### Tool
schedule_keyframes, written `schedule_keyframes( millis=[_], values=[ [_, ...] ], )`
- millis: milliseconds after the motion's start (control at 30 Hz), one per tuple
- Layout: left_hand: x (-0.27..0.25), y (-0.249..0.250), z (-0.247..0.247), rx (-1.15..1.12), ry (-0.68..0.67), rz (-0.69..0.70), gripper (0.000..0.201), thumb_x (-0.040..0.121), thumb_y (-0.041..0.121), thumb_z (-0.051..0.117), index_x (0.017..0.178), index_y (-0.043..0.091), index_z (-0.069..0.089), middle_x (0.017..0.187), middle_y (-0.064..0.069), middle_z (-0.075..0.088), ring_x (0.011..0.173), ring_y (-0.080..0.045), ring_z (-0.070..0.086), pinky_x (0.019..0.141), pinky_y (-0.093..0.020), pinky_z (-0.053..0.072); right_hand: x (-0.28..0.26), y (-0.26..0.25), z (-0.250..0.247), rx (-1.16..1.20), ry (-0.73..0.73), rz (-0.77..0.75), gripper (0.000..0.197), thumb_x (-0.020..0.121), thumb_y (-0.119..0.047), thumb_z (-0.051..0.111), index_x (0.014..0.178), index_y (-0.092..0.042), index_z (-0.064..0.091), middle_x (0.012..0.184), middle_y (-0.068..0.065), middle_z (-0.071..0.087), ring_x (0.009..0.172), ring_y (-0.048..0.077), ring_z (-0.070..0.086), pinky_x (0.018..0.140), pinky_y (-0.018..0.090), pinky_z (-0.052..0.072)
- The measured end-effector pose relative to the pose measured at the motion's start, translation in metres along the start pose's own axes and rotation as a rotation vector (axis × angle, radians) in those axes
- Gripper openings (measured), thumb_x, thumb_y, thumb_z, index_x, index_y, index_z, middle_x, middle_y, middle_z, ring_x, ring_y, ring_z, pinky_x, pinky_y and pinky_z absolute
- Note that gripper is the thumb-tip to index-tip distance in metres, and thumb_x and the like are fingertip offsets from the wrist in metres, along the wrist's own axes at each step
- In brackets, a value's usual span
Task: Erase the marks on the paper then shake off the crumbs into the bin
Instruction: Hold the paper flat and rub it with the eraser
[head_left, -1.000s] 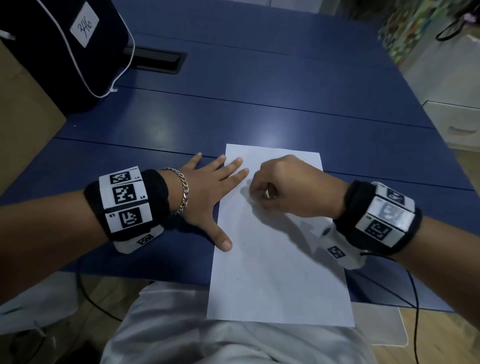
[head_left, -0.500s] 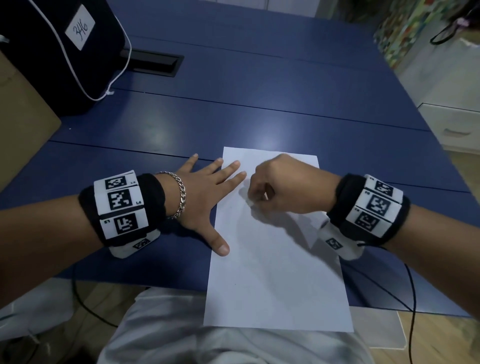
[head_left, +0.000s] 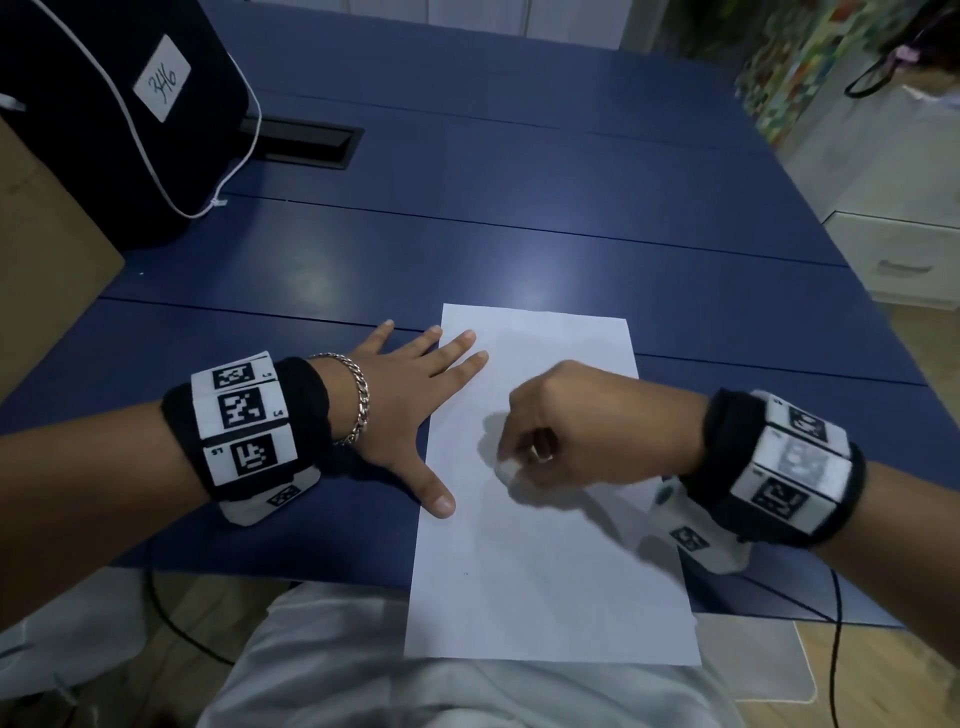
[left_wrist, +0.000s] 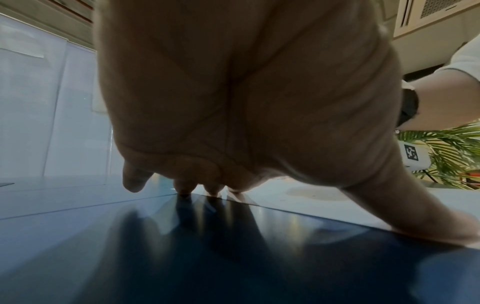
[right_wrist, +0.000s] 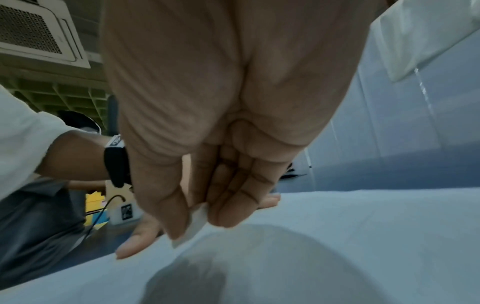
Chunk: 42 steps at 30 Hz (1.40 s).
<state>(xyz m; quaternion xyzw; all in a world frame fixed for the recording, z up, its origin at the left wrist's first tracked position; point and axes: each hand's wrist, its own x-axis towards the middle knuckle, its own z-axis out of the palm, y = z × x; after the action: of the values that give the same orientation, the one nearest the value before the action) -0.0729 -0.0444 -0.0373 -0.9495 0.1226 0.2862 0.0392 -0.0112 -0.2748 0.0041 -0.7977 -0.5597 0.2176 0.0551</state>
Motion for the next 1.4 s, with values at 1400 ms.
schedule_keyframes(
  millis=[1400],
  values=[
    [0.025,-0.012,-0.026,-0.109,-0.054,-0.125,0.147,0.052,0.105,0.055,0.153,0.047,-0.034,0.161,0.024,-0.039,0.156,-0.029,-0.028,0.12,-0.071,-0.014,0.058,0.034,-0.032,-0.002,0.103,0.133,0.019,0.079,-0.024,0.077,0.098,-0.022,0.08,0.085,-0.009,0.076,0.076,0.009,0.069,0.075,0.026,0.058]
  ],
)
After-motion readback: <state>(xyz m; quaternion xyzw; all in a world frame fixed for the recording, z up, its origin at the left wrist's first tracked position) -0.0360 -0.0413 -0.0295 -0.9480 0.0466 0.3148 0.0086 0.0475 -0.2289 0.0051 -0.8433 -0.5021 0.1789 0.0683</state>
